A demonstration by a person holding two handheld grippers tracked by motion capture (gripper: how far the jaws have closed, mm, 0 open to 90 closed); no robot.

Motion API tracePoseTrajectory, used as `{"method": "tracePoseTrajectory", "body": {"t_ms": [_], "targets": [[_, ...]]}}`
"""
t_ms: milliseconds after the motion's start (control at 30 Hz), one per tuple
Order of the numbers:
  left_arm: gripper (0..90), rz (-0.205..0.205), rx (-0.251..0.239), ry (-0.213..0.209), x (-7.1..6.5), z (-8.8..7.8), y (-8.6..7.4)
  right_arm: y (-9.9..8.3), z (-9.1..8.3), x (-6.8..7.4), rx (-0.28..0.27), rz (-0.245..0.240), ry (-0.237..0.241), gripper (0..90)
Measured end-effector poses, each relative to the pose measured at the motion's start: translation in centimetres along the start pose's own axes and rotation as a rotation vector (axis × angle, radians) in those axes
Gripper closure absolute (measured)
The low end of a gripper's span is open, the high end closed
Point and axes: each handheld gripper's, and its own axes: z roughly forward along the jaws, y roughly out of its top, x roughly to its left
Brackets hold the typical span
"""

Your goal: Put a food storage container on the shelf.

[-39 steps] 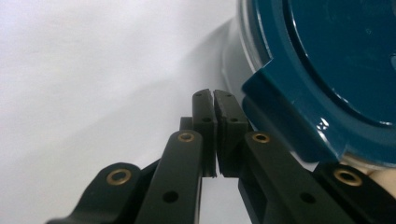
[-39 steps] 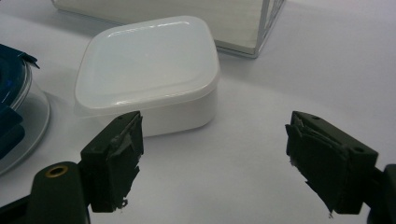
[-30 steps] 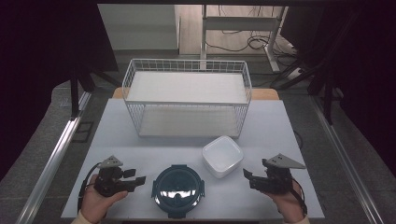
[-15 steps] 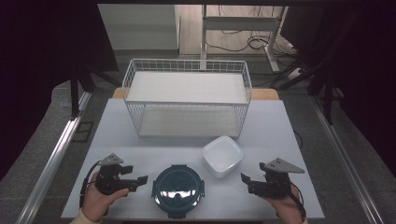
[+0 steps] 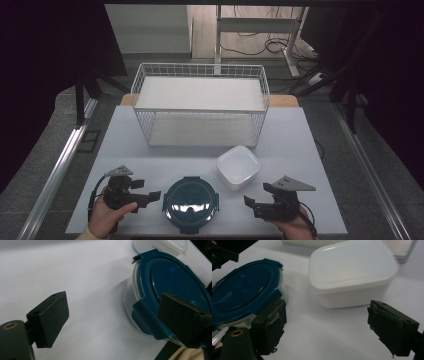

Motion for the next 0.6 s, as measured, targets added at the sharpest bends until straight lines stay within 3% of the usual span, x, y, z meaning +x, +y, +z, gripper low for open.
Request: {"method": "tracePoseTrajectory", "body": {"t_ms": [133,167,333,433,600], "targets": [[12.0,0.007,-0.019,-0.027,-0.2,-0.1,0.0,-0.3,0.6,1.0,0.017,0.014,0.034,14.9],[12.3,0.007,-0.030,-0.042,-0.3,-0.2,0.0,-0.5,1.0,1.6,0.029,0.027,0.072,14.8],[12.8,-0.002,-0.023,-0.066,-0.7,-0.1,-0.1,-0.7,1.7,2.9,0.040,0.097,0.157,14.6],[12.9,-0.049,0.012,-0.091,-1.1,0.4,-0.2,-0.8,2.3,3.3,0.057,0.150,0.191,14.5],[12.7,-0.076,0.039,-0.116,-1.4,0.9,-0.2,-0.8,3.5,3.9,0.093,0.167,0.213,13.8]]}}
